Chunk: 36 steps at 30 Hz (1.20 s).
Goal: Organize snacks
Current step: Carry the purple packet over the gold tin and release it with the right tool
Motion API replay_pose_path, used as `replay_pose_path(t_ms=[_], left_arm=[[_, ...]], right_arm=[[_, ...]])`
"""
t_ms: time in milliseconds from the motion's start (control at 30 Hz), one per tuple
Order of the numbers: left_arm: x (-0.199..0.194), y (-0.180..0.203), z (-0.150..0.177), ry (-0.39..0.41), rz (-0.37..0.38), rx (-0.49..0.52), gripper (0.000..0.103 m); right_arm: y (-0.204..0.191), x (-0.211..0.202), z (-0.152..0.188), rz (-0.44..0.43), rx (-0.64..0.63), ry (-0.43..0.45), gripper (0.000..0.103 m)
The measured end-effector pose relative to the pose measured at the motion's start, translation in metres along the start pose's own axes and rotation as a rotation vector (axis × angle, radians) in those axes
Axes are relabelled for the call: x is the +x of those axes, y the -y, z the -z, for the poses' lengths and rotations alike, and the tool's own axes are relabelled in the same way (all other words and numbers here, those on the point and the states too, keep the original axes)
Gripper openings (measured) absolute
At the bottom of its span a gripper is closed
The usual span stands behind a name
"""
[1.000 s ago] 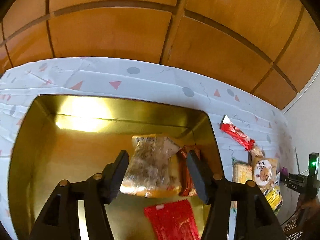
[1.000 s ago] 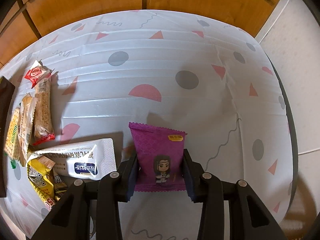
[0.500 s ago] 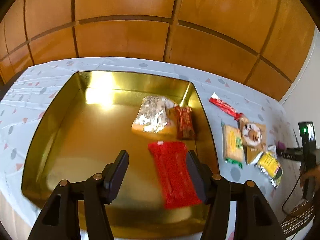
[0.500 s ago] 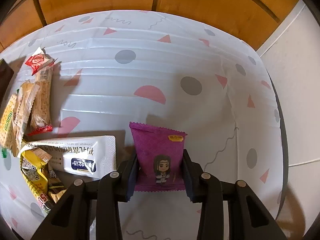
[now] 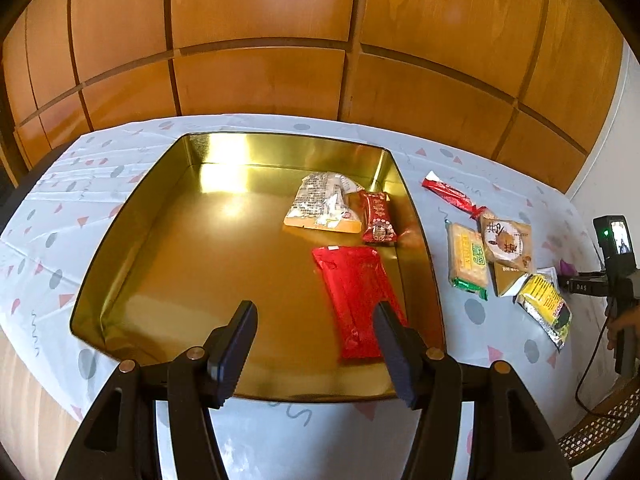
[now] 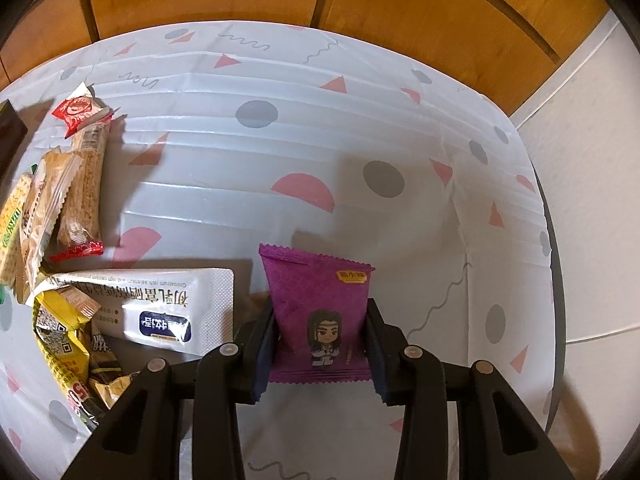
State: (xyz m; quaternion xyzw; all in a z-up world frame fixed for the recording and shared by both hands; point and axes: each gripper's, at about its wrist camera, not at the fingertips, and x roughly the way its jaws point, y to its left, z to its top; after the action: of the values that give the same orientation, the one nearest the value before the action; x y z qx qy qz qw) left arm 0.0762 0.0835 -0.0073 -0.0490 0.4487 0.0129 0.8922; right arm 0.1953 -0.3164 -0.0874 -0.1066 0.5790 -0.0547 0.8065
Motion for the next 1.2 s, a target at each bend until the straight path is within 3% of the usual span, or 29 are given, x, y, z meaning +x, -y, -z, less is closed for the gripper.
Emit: replay_pose_path(t_ms=[367, 500, 700, 800, 933, 1067, 1200], left_arm=[[-0.009, -0.018, 0.009, 0.018, -0.038, -0.017, 0.061], [-0.010, -0.029, 0.009, 0.026, -0.051, -0.035, 0.061], [-0.005, -0.055, 0.011, 0.015, -0.057, -0.109, 0.061], [-0.006, -0.066, 0.013, 0.017, -0.068, -0.141, 0.061], [-0.010, -0.071, 0.016, 0.028, -0.072, -0.143, 0.061], [-0.011, -0.076, 0.018, 0.025, -0.073, -0.154, 0.061], [-0.010, -0.083, 0.020, 0.021, -0.084, -0.173, 0.061]], right_arm=[[0.013, -0.007, -0.005, -0.015, 0.049, 0.015, 0.039], [0.032, -0.026, -0.007, -0.037, 0.155, 0.093, 0.040], [0.037, -0.081, -0.005, -0.185, 0.232, 0.222, 0.040], [0.004, -0.112, -0.007, -0.300, 0.188, 0.272, 0.040], [-0.067, -0.148, -0.013, -0.478, 0.057, 0.328, 0.040], [-0.151, -0.164, -0.013, -0.647, -0.073, 0.320, 0.040], [-0.218, -0.163, -0.004, -0.741, -0.163, 0.280, 0.040]])
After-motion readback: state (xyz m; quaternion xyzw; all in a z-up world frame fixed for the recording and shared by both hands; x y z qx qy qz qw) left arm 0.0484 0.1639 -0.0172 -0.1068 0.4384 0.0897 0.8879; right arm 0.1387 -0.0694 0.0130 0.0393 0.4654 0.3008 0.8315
